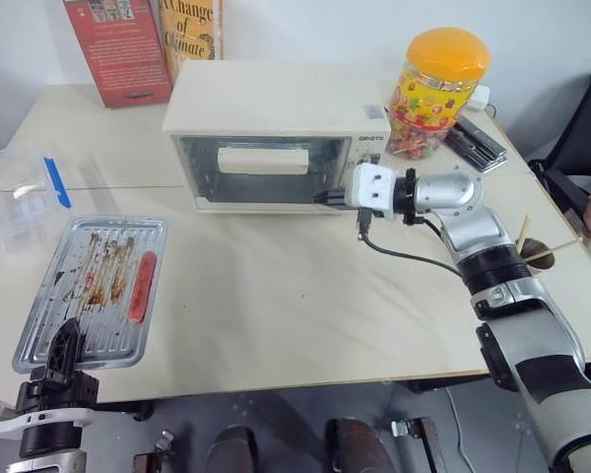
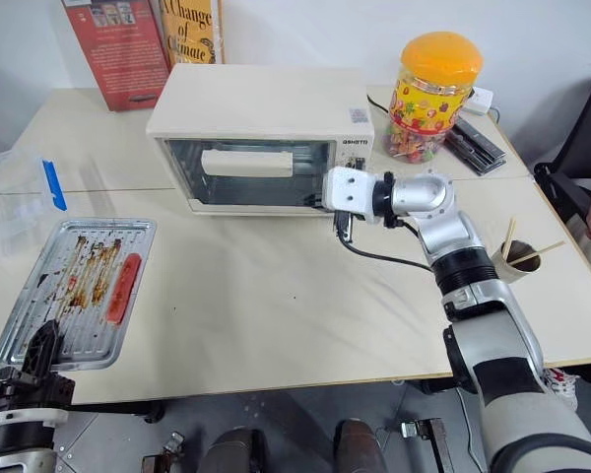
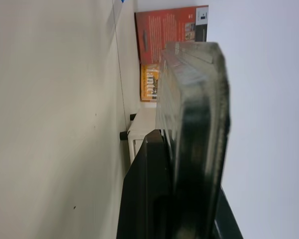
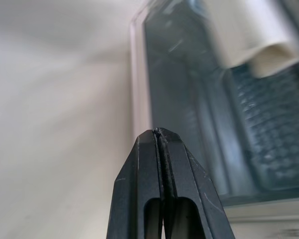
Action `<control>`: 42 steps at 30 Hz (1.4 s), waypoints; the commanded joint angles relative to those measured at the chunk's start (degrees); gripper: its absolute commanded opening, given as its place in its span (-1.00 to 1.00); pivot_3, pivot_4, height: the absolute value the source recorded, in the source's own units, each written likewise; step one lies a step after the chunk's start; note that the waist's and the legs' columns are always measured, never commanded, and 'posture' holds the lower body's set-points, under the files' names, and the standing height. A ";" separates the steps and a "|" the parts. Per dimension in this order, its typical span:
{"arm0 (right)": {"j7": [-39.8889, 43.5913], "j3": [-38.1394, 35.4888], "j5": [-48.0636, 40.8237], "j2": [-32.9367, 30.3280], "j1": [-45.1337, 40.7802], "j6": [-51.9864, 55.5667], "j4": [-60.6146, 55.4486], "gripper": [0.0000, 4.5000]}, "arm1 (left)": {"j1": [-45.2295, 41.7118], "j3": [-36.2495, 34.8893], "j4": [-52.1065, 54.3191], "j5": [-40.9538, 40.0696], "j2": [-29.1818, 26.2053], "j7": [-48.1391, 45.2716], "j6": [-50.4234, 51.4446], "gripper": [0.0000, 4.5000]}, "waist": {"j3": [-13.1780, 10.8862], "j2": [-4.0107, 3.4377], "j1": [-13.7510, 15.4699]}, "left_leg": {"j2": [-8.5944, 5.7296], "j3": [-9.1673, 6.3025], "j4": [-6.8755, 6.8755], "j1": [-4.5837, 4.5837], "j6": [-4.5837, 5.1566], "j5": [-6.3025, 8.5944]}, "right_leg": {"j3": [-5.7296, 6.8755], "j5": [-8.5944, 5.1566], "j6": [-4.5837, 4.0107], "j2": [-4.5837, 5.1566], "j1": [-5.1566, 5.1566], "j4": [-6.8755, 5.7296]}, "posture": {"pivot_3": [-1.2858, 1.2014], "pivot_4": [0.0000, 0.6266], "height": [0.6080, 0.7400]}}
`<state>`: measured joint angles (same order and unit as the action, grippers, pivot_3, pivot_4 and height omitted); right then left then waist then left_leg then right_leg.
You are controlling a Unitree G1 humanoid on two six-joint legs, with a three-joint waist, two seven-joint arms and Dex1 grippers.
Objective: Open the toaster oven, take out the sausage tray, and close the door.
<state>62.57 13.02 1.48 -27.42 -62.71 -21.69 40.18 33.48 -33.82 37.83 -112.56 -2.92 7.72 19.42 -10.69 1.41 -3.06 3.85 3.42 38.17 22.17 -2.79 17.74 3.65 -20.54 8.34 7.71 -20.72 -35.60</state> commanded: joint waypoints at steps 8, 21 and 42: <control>3.94 -4.58 -7.15 -2.40 0.54 14.63 -13.42 -0.97 | -1.15 4.39 -1.58 -0.44 -7.14 -0.27 6.05 -1.00 | -0.04 -0.07 0.37 | 0.04 0.01 -0.05 0.01 -0.01 0.00 | -0.03 0.00 -0.01 -0.02 -0.09 -0.03 | 0.03 -0.52 1.00; 11.97 -8.73 -18.01 -15.59 19.49 41.11 -39.69 0.20 | -20.78 11.64 -19.70 -0.44 -22.77 -1.59 25.67 -1.00 | -0.10 -0.20 2.94 | 0.01 0.08 -0.05 0.03 -0.03 -0.03 | -0.15 -0.02 -0.04 -0.06 -0.31 -0.19 | 0.03 -0.52 1.00; 7.34 -19.60 -25.33 -24.56 40.27 47.51 -52.16 1.00 | -64.37 28.73 -60.76 27.10 -29.78 -18.40 48.57 -0.81 | -0.09 -0.22 5.30 | -0.06 0.25 -0.03 0.04 -0.06 -0.20 | -0.21 0.01 0.01 -0.04 -0.47 -0.40 | 0.03 -0.52 1.00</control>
<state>70.26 -4.83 -22.84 -50.66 -22.82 25.88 -10.32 -29.64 -5.63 -20.03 -89.79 -33.40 -9.23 68.31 -10.78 1.19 2.24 3.78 3.67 38.14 22.20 -2.84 17.52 3.44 -20.50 8.34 7.67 -21.18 -36.00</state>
